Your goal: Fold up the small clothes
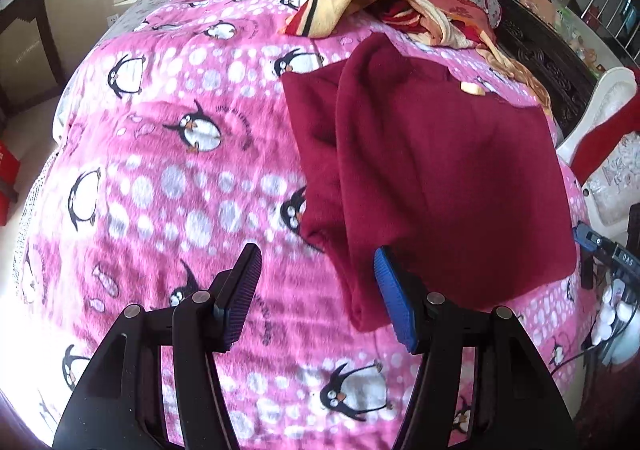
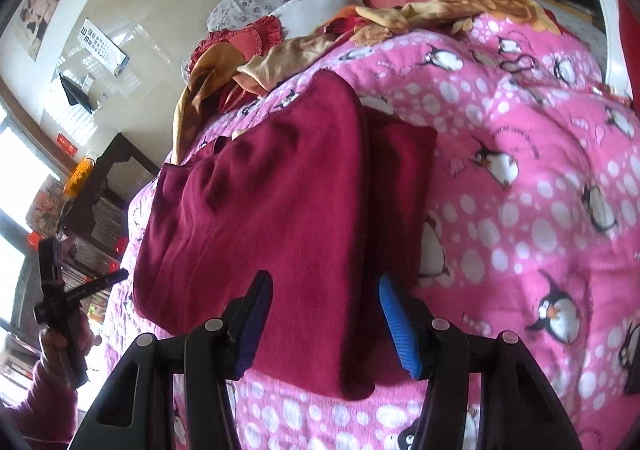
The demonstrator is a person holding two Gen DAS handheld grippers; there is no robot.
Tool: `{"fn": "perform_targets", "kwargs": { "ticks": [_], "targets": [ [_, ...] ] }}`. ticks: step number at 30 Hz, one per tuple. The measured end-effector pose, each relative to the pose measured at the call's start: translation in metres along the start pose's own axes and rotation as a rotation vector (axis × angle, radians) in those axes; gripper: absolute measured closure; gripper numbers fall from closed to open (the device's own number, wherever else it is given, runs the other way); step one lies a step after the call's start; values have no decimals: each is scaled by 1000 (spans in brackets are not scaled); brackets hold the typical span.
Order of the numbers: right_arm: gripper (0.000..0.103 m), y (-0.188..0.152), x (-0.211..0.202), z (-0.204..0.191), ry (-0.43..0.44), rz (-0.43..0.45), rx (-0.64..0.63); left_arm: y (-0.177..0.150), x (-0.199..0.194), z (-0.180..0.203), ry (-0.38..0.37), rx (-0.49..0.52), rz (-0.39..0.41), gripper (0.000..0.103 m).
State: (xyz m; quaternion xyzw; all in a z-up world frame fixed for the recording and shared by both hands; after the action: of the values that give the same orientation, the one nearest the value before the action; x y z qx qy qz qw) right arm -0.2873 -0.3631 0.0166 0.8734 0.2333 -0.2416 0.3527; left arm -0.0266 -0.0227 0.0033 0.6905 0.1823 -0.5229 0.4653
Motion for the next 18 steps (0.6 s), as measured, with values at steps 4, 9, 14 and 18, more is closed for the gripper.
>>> {"fn": "perform_targets", "kwargs": {
  "ticks": [4, 9, 14, 18],
  "targets": [
    [49, -10, 4, 2, 4, -13, 16, -23, 8, 11, -66, 32, -42, 44],
    [49, -16, 8, -1, 52, -10, 45, -28, 22, 29, -113, 52, -51, 45],
    [71, -28, 17, -5, 65, -43, 35, -26, 25, 39, -127, 83, -64, 81],
    [97, -32, 17, -2, 27, -52, 10, -18, 14, 41, -109, 125, -50, 95]
  ]
}}
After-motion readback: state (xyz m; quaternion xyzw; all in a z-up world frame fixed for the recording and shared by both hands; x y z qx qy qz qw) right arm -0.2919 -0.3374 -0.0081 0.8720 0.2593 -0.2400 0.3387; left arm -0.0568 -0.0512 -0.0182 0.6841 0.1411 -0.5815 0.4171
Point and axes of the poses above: each gripper's, at about its wrist camera, not at the fingertips, and x roughly the way its jaws point, z to its right, y to its top, the point moved 7 cm from there along x, roughly the way its jaws point, and after that the axes turned 15 degrees about y, right-handed, at the moved point
